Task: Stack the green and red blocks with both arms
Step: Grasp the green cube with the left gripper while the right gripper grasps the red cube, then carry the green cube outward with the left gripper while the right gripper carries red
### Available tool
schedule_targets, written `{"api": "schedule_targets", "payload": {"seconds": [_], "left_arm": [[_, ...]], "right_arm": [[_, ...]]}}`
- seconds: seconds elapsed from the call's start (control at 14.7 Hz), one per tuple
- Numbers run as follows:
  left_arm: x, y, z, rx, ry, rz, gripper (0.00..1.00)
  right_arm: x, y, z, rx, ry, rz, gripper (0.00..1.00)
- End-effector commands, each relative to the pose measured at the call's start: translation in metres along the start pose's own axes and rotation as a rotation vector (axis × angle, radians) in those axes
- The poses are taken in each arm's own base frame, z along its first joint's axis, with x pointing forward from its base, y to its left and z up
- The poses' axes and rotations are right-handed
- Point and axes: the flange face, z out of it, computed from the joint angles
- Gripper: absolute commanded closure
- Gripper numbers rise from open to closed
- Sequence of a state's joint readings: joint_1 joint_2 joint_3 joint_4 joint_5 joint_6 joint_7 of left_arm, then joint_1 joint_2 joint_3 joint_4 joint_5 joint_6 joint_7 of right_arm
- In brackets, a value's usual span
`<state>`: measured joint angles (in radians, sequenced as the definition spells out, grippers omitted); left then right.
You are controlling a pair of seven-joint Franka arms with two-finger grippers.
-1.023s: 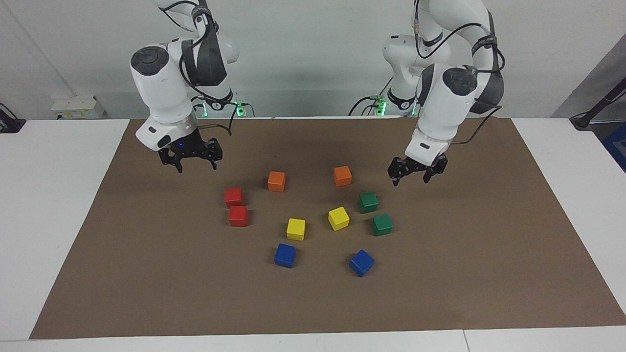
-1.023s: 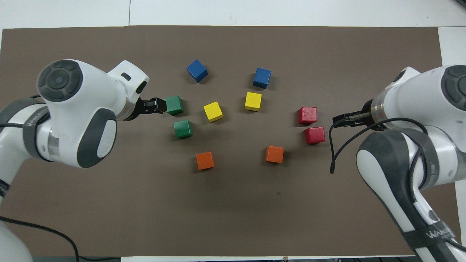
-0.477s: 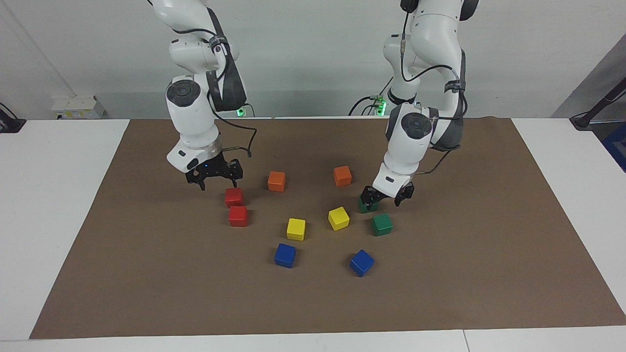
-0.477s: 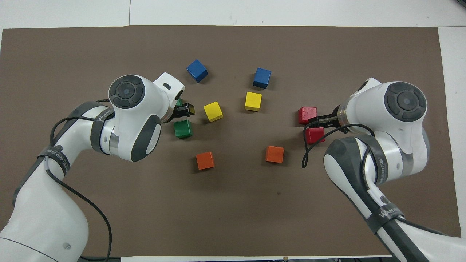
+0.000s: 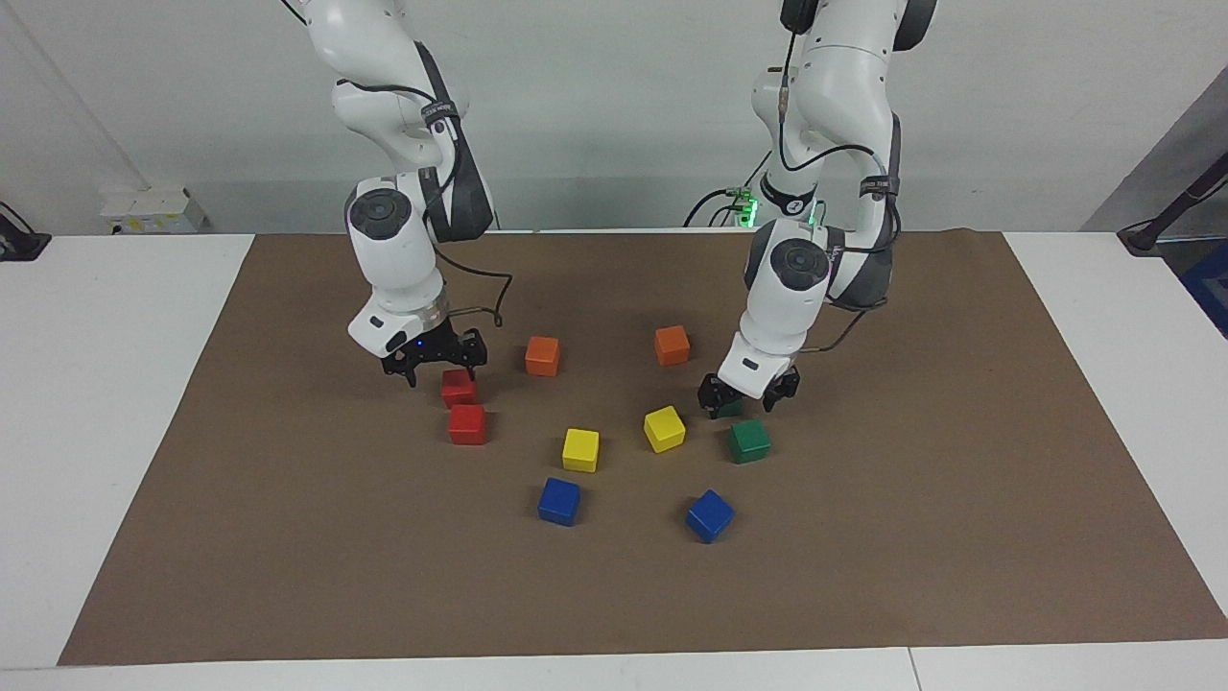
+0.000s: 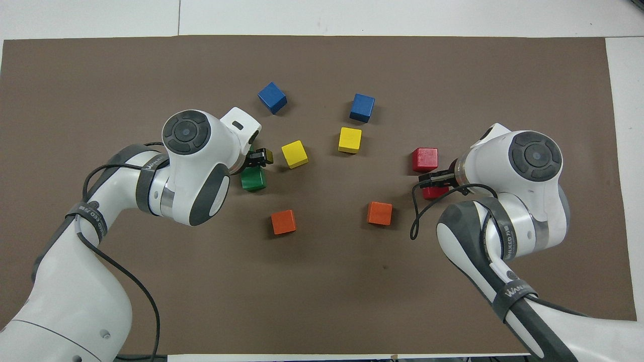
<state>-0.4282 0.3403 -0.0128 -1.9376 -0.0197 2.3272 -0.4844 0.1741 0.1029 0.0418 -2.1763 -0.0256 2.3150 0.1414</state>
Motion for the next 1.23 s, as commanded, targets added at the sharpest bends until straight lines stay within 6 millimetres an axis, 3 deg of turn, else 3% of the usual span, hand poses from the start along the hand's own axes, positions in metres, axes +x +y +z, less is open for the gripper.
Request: {"api": "schedule_targets", "payload": {"seconds": [0.0,0.14,0.34,0.48,0.55,0.95,1.02,1.16], "left_arm": [[-0.008,0.001,0.008,0.0,0.019,-0.018,0.01],[-0.01,0.0,0.011,0.004,0.012,-0.019,0.03],[-0.011,0.0,0.012,0.006,0.008,-0.019,0.27],[-0.016,0.003,0.015,0.01,0.001,-0.015,0.66],[-0.018,0.006,0.015,0.011,0.0,-0.007,0.98],[-0.011,0.001,0.005,0.012,0.001,-0.02,1.0],[-0.006,-0.005,-0.004,0.014,0.001,-0.032,1.0],[0.014,-0.039,-0.041,0.01,0.025,-0.077,1.0]], "right_arm": [[-0.005,-0.007,0.002,0.006,0.027,0.019,0.0],[-0.008,-0.006,0.011,0.005,0.011,0.024,0.0],[-0.008,-0.006,0.018,0.003,-0.001,0.023,0.0],[-0.011,-0.007,0.024,0.002,-0.013,0.022,0.0],[-0.011,-0.006,0.025,0.005,0.006,0.022,0.0],[-0.017,-0.006,0.049,0.009,0.015,0.033,0.0],[-0.017,-0.007,0.05,0.009,0.014,0.032,0.13],[-0.015,-0.006,0.046,0.008,0.009,0.032,0.88]]}}
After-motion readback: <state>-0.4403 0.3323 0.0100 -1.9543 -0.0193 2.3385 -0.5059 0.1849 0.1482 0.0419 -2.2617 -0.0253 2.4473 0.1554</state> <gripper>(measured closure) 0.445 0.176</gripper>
